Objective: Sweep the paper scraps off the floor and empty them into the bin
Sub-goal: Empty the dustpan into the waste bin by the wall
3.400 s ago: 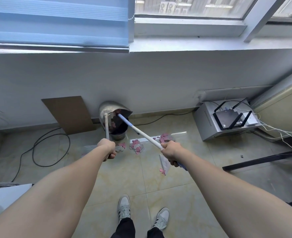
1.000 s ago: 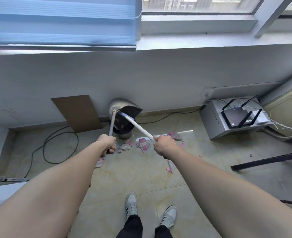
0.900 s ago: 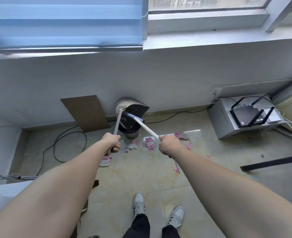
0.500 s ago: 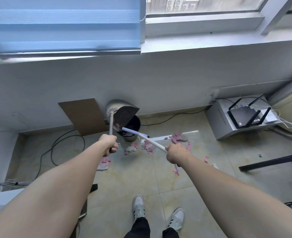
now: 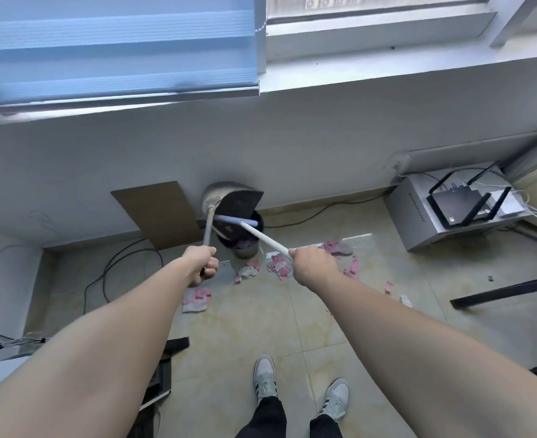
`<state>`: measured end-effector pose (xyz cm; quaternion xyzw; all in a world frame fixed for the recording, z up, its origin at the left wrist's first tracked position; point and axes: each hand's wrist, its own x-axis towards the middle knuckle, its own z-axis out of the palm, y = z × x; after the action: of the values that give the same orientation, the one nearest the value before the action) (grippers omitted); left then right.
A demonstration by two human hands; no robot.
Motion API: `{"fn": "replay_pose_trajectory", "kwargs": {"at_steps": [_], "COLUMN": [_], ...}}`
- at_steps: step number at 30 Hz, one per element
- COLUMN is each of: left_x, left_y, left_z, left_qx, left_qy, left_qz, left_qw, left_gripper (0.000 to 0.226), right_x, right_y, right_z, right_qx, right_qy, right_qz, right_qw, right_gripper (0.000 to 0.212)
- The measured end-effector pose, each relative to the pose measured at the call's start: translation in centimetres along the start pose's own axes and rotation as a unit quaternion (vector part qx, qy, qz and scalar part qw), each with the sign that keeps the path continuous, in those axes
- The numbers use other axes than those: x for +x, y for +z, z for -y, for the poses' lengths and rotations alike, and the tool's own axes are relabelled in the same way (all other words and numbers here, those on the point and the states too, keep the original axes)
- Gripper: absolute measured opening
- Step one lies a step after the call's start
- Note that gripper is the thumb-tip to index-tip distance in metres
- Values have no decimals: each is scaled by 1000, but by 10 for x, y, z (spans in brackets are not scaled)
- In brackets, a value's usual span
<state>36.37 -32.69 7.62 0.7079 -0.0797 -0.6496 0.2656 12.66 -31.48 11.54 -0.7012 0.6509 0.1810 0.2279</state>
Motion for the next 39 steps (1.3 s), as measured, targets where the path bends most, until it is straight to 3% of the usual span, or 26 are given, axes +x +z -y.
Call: {"fn": "replay_pose_trajectory", "kwargs": {"at_steps": [10, 19, 30, 39], "left_x": [5, 7, 2, 3], "left_y": [3, 18, 22, 31], "left_z": [-5, -14, 10, 11], "left_qx": [35, -11, 73, 37], "left_qy": [3, 4, 11, 11], "left_qz": [-27, -3, -35, -15], "left_qw": [999, 1000, 997, 999], "left_gripper": [19, 22, 18, 23], "right_x": [-8, -13, -17, -22], "right_y": [-1, -14, -20, -2], "right_z": [-14, -26, -43, -62], "right_qx": [-65, -40, -14, -20], "right_qy": [48, 50, 64, 83], "right_qz": [26, 11, -14, -4], "right_qw": [996, 998, 998, 996], "right_gripper": [37, 37, 40, 41]}}
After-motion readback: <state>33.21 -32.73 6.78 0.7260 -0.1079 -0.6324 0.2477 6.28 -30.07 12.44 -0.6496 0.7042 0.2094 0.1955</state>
